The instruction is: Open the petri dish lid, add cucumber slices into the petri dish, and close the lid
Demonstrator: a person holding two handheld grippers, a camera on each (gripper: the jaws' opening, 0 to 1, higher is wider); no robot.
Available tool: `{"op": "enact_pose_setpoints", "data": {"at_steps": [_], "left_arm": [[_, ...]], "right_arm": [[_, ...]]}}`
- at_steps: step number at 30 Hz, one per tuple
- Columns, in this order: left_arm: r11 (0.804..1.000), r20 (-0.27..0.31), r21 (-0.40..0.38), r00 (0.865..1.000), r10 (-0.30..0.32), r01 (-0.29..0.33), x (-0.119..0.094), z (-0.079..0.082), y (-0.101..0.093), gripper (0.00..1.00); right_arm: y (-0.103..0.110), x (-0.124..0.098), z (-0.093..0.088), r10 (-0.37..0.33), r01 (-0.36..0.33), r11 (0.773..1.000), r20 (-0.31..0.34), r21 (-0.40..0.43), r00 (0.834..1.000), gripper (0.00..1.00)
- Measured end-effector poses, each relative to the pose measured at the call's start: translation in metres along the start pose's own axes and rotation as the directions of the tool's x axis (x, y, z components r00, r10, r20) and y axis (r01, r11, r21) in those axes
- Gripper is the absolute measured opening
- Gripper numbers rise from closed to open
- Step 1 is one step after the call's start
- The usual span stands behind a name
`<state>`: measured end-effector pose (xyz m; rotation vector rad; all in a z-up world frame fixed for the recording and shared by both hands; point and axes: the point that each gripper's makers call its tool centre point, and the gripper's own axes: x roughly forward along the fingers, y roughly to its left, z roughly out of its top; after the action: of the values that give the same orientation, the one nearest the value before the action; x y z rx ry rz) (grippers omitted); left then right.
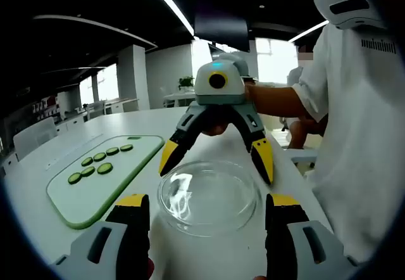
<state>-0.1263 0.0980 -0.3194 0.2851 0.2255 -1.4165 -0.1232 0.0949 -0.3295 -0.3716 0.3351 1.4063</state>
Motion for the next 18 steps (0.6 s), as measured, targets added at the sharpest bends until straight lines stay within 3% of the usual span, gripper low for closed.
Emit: {"op": "enact_pose_setpoints", "data": {"at_steps": [18], "left_arm": [[0.999, -0.028, 0.008, 0.999, -0.035, 0.035, 0.0069, -0.0064, -0.0015, 0.75]], "right_arm": [[-0.0015, 0.0033, -0.0043, 0.027, -0.027, 0.999, -0.022, -0.016, 0.999, 0.78]]}}
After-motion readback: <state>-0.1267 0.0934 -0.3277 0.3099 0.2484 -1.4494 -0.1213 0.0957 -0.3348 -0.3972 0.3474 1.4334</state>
